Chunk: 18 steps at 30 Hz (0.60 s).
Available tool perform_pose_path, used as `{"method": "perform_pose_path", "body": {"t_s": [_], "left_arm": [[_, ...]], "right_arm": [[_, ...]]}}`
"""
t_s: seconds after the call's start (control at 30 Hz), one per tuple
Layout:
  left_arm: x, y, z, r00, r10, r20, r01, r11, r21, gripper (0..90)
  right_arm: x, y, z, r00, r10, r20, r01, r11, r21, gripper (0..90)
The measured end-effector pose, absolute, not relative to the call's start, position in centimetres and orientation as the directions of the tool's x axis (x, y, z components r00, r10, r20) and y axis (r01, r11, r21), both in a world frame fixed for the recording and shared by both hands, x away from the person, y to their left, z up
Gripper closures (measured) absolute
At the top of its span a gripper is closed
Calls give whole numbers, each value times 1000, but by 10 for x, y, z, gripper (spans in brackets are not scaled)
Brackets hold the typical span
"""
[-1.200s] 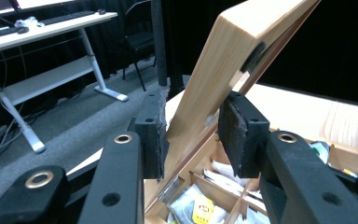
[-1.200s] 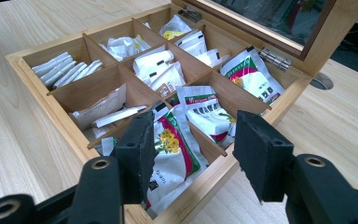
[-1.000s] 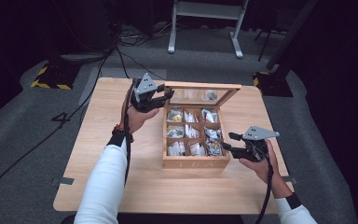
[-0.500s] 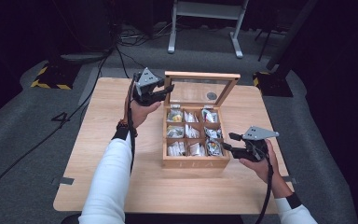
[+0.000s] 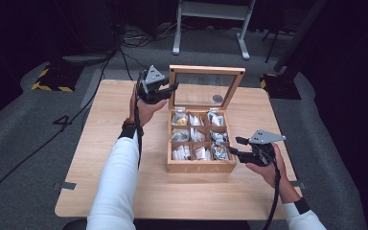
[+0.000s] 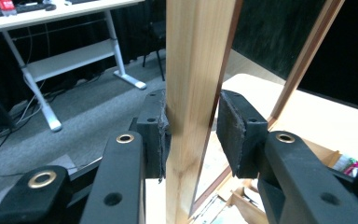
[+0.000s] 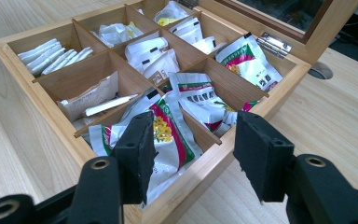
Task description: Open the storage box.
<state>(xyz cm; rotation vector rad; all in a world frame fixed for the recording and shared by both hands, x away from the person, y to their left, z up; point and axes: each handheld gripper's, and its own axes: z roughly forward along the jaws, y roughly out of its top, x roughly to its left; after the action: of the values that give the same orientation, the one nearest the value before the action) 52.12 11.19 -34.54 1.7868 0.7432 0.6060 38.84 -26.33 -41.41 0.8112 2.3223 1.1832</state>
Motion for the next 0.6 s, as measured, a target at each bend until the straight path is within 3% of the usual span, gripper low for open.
{"method": "perform_pose_path", "body": {"t_s": [0.6], "left_arm": [[538, 110, -362, 645, 764, 1, 263, -224, 939, 636]], "right_arm": [[389, -265, -416, -749, 656, -90, 316, 474, 822, 481]]}}
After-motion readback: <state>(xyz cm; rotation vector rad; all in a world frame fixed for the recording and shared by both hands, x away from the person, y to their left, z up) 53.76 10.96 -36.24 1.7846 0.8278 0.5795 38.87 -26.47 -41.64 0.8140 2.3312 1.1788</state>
